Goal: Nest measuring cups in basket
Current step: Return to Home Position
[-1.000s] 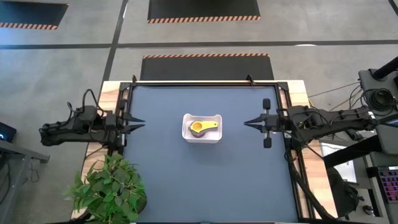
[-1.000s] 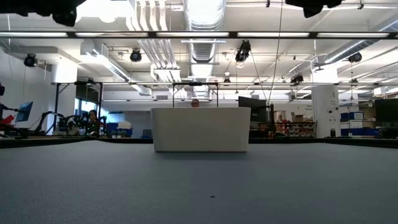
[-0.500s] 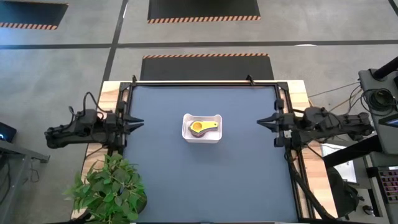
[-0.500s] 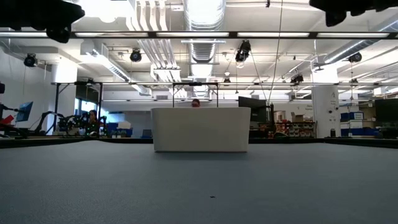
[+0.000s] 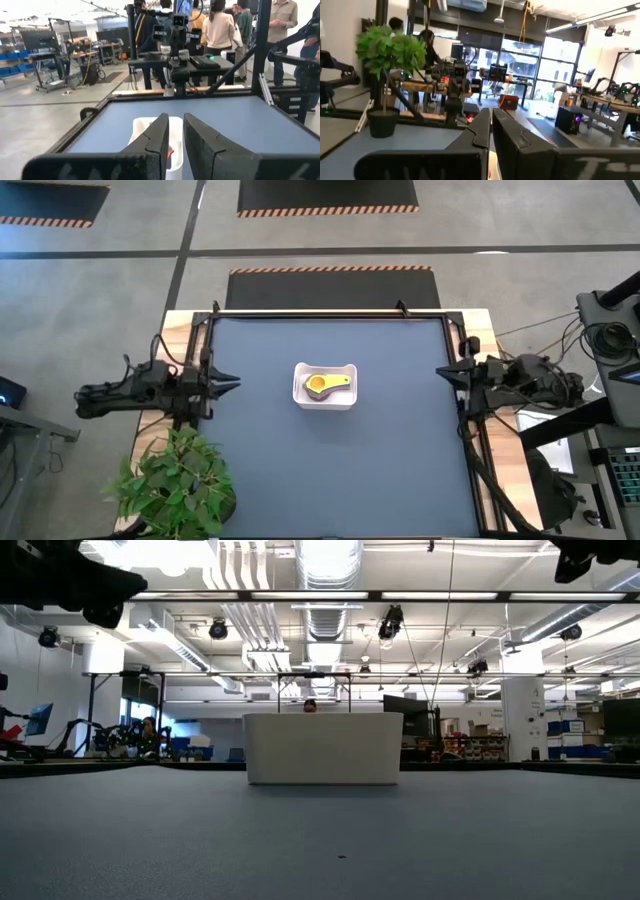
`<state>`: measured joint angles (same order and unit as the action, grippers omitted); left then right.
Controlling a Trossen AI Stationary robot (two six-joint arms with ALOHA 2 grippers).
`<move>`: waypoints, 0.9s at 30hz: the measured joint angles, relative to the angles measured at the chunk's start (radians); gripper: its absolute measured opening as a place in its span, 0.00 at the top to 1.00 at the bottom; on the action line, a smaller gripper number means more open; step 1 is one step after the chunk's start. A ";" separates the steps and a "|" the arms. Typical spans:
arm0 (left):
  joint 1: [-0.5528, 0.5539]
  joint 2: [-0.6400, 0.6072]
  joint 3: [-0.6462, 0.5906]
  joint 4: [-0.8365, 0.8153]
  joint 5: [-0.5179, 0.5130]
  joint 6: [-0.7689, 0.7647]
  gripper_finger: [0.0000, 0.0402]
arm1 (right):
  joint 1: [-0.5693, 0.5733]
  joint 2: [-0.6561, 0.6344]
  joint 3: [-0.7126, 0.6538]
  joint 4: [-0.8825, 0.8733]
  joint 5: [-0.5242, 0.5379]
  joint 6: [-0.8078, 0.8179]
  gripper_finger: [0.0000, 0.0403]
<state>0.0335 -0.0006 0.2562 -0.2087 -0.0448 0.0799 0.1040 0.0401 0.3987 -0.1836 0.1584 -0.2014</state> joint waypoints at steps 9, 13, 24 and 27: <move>0.000 0.000 -0.035 0.015 0.001 -0.018 0.90 | 0.000 -0.035 -0.072 0.044 -0.001 -0.006 0.98; 0.000 0.000 -0.067 0.061 0.001 -0.018 0.90 | 0.000 -0.039 -0.105 0.050 0.000 -0.001 0.98; 0.000 0.000 -0.202 0.164 0.003 -0.052 0.90 | 0.000 -0.040 -0.238 0.108 -0.001 -0.021 0.98; 0.001 0.001 -0.230 0.192 0.005 -0.053 0.90 | 0.000 -0.040 -0.262 0.119 0.001 -0.022 0.98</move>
<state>0.0344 0.0003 0.0259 -0.0165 -0.0396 0.0268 0.1040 -0.0002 0.1367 -0.0645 0.1599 -0.2238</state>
